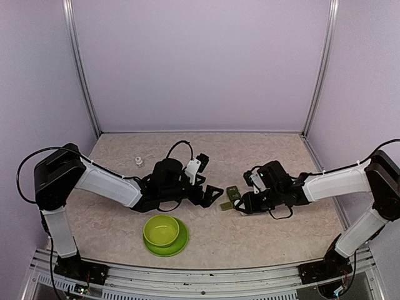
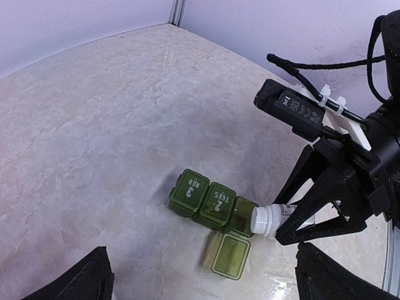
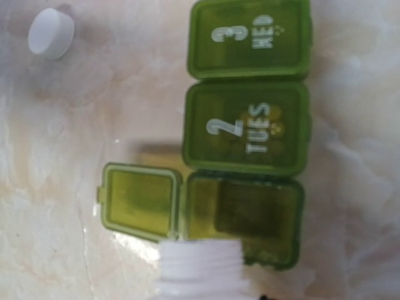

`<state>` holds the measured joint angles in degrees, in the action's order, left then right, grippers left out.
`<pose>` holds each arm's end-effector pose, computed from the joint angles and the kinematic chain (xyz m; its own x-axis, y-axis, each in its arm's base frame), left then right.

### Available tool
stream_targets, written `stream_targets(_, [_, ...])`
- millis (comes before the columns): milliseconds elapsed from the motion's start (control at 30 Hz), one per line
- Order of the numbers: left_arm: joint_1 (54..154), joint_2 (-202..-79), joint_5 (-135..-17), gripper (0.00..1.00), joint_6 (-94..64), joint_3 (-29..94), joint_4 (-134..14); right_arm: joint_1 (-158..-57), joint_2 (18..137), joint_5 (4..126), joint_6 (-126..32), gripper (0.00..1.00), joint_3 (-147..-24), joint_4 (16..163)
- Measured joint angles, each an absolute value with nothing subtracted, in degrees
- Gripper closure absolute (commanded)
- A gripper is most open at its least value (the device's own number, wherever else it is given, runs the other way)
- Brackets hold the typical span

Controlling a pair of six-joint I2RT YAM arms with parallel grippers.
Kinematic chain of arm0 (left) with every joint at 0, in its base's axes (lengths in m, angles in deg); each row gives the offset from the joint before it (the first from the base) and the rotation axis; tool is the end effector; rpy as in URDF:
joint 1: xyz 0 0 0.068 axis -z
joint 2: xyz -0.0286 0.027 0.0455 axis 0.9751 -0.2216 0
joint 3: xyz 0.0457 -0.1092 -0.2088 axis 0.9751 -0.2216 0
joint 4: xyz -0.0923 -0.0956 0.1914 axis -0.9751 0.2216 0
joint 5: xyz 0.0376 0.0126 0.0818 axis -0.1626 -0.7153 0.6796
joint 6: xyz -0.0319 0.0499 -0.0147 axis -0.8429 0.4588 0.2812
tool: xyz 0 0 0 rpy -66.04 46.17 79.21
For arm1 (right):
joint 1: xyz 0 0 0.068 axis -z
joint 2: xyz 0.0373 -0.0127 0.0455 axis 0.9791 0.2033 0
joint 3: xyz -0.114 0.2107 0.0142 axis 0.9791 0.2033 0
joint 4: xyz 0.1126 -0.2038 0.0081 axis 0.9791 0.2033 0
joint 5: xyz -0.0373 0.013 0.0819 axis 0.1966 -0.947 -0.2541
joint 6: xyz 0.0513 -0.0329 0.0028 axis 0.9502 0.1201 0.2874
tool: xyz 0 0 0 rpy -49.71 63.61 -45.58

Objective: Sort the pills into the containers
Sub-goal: Pour the pill into the compartment of the pill container.

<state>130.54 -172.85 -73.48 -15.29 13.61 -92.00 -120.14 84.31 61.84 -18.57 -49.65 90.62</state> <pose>0.2206 -0.3044 0.1530 -0.3734 0.1656 -0.9128 0.7978 0.5595 -0.2248 0.1992 0.1902 0.1323 -0.8966 -0.0413 -0.4410 -0.2788 0.8263 0.4895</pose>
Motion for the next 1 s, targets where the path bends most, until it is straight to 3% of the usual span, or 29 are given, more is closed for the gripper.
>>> stream_targets(1000, [130.54,-172.83,-73.48,0.01,-15.14,13.61,-92.00,-118.48,85.05,59.63,-18.88,1.00,-51.77,97.72])
